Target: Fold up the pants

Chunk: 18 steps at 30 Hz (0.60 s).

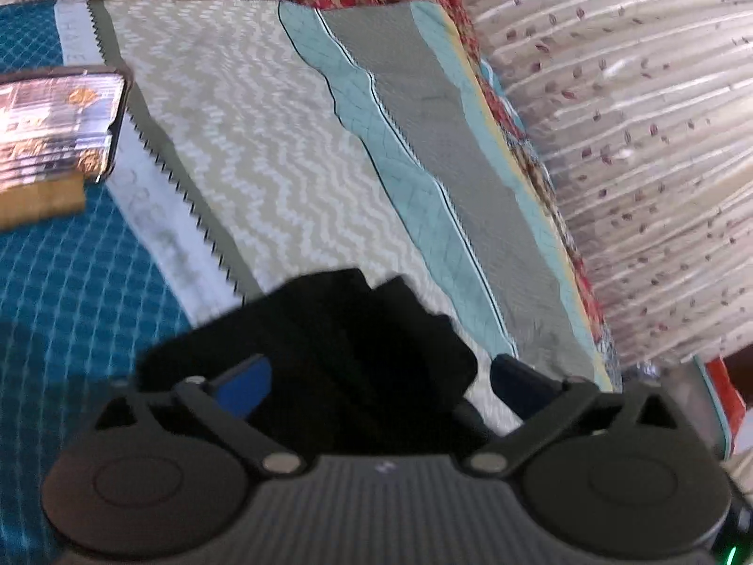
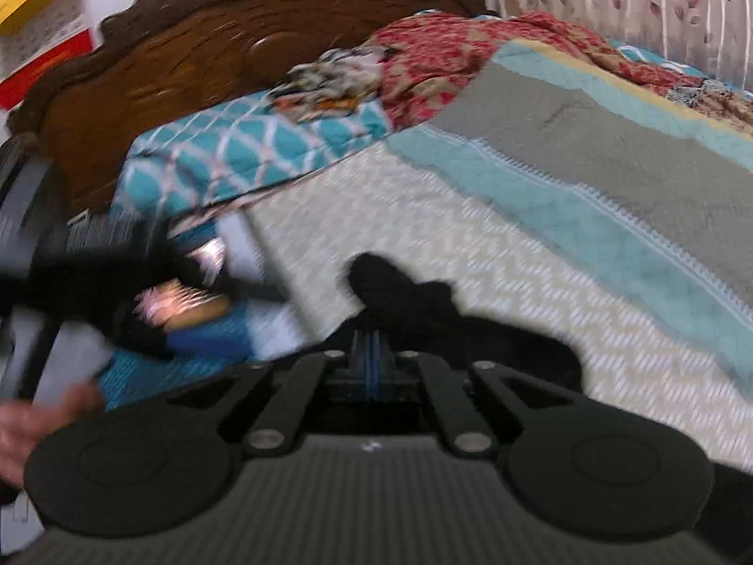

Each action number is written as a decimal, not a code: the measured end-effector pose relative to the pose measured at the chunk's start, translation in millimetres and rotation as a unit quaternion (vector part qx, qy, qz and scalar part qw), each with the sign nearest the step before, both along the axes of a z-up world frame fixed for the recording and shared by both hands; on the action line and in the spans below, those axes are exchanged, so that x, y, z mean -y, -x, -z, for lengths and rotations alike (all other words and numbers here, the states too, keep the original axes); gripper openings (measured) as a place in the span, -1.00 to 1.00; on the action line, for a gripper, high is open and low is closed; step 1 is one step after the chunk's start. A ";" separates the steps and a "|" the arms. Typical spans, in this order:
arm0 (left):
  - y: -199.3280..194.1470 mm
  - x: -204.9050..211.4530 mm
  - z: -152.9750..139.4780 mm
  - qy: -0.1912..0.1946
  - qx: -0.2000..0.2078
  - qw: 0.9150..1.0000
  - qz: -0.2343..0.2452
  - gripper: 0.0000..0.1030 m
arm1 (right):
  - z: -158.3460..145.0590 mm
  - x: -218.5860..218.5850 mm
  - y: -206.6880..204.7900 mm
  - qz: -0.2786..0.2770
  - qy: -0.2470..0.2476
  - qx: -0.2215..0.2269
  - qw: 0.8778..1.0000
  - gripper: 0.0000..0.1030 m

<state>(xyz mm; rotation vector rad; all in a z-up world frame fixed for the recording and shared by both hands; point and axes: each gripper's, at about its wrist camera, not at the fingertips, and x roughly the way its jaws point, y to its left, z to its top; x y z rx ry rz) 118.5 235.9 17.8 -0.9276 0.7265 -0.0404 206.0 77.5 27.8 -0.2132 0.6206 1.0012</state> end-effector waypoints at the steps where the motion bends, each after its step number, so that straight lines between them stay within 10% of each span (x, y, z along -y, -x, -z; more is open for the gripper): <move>1: 2.9 2.9 2.2 -0.002 -0.006 1.000 0.004 1.00 | 4.9 0.4 16.3 -0.003 0.000 0.009 1.000 -0.95; 8: 2.5 3.5 14.3 0.005 -0.038 0.999 -0.003 0.99 | 21.8 -8.6 75.8 -0.001 -0.001 0.012 1.000 -0.95; 15: -58.1 22.3 8.4 -0.010 -0.052 0.998 0.025 0.98 | 16.9 88.4 57.9 0.157 -0.038 -0.052 0.985 -0.84; 17: -75.1 28.9 13.3 -0.027 -0.066 0.997 0.031 0.68 | 15.3 136.0 49.5 0.227 -0.051 -0.067 0.970 -0.81; 18: -82.1 31.6 17.1 -0.024 -0.072 0.996 0.043 0.06 | 12.9 165.1 45.0 0.269 -0.052 -0.069 0.959 -0.80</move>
